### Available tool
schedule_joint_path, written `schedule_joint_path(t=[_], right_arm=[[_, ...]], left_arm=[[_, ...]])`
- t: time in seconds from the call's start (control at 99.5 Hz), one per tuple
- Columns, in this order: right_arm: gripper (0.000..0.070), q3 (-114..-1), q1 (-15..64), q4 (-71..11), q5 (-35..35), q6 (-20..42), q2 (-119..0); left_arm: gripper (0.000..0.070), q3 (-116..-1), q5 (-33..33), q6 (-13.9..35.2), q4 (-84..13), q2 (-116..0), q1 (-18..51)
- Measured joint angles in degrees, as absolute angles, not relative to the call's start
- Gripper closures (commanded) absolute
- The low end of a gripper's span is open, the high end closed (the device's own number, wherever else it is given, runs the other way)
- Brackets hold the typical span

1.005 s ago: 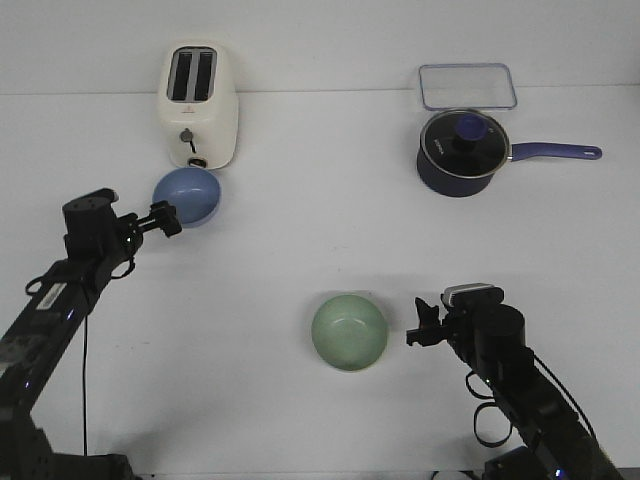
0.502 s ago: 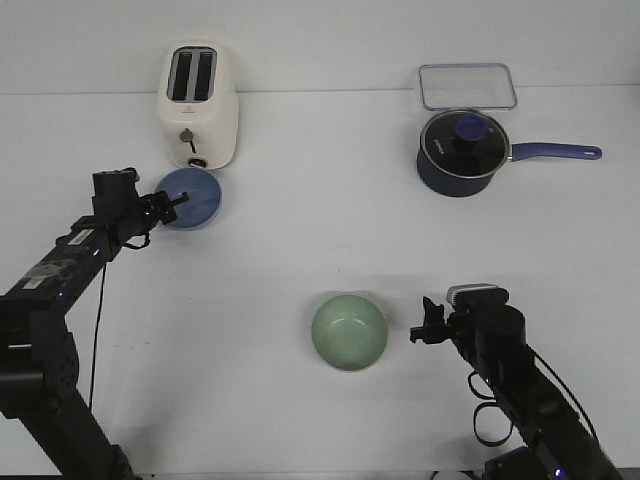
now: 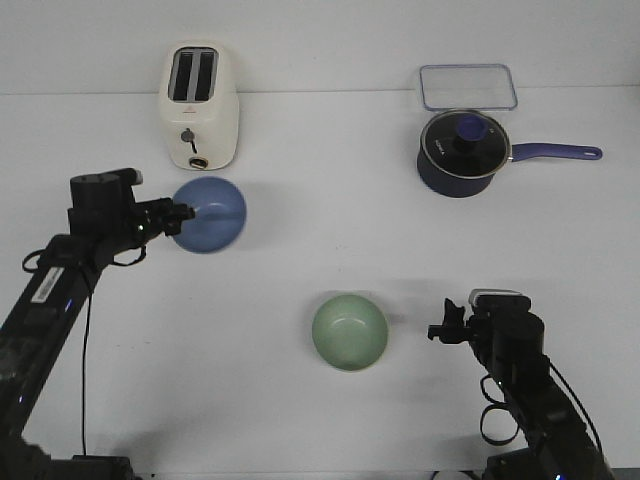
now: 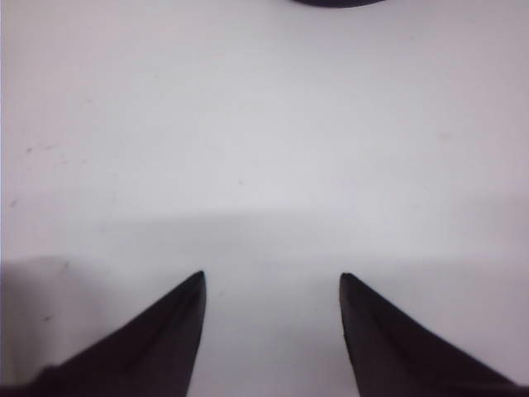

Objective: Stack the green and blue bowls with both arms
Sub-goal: 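Carry the blue bowl with the left gripper over the green bowl and lower it in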

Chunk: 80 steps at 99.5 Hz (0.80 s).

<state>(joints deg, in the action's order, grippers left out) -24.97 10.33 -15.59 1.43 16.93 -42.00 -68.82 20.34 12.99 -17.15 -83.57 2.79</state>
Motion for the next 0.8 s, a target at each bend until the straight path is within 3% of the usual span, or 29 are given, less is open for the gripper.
schedule_joint_path(t=[0.271, 0.472, 0.623, 0.673, 0.763, 0.804], right_arm=[[0.0366, -25.0, 10.3, -15.6, 3.0, 16.9, -42.0], [0.0366, -25.0, 10.3, -15.6, 3.1, 16.7, -42.0], [0.0366, -25.0, 10.3, -15.6, 3.3, 16.7, -42.0], [0.0366, -25.0, 10.3, -15.6, 3.3, 16.7, -42.0], [0.0366, -25.0, 10.3, -15.6, 3.3, 16.7, -42.0], [0.0366, -25.0, 10.3, -15.6, 3.3, 16.7, -42.0]], left_arm=[[0.0686, -54.6, 24.4, 18.2, -11.9, -70.5, 19.2], [0.0686, -54.5, 23.8, 21.5, -5.4, -75.2, 31.9], [0.068, -54.4, 23.7, 22.8, 0.1, -80.9, 37.1], [0.062, -54.4, 23.7, 23.1, 0.6, -82.8, 37.9], [0.0388, -54.3, 23.7, 23.5, 1.8, -85.2, 38.9], [0.0324, -54.3, 23.7, 23.5, 2.3, -85.6, 39.3]])
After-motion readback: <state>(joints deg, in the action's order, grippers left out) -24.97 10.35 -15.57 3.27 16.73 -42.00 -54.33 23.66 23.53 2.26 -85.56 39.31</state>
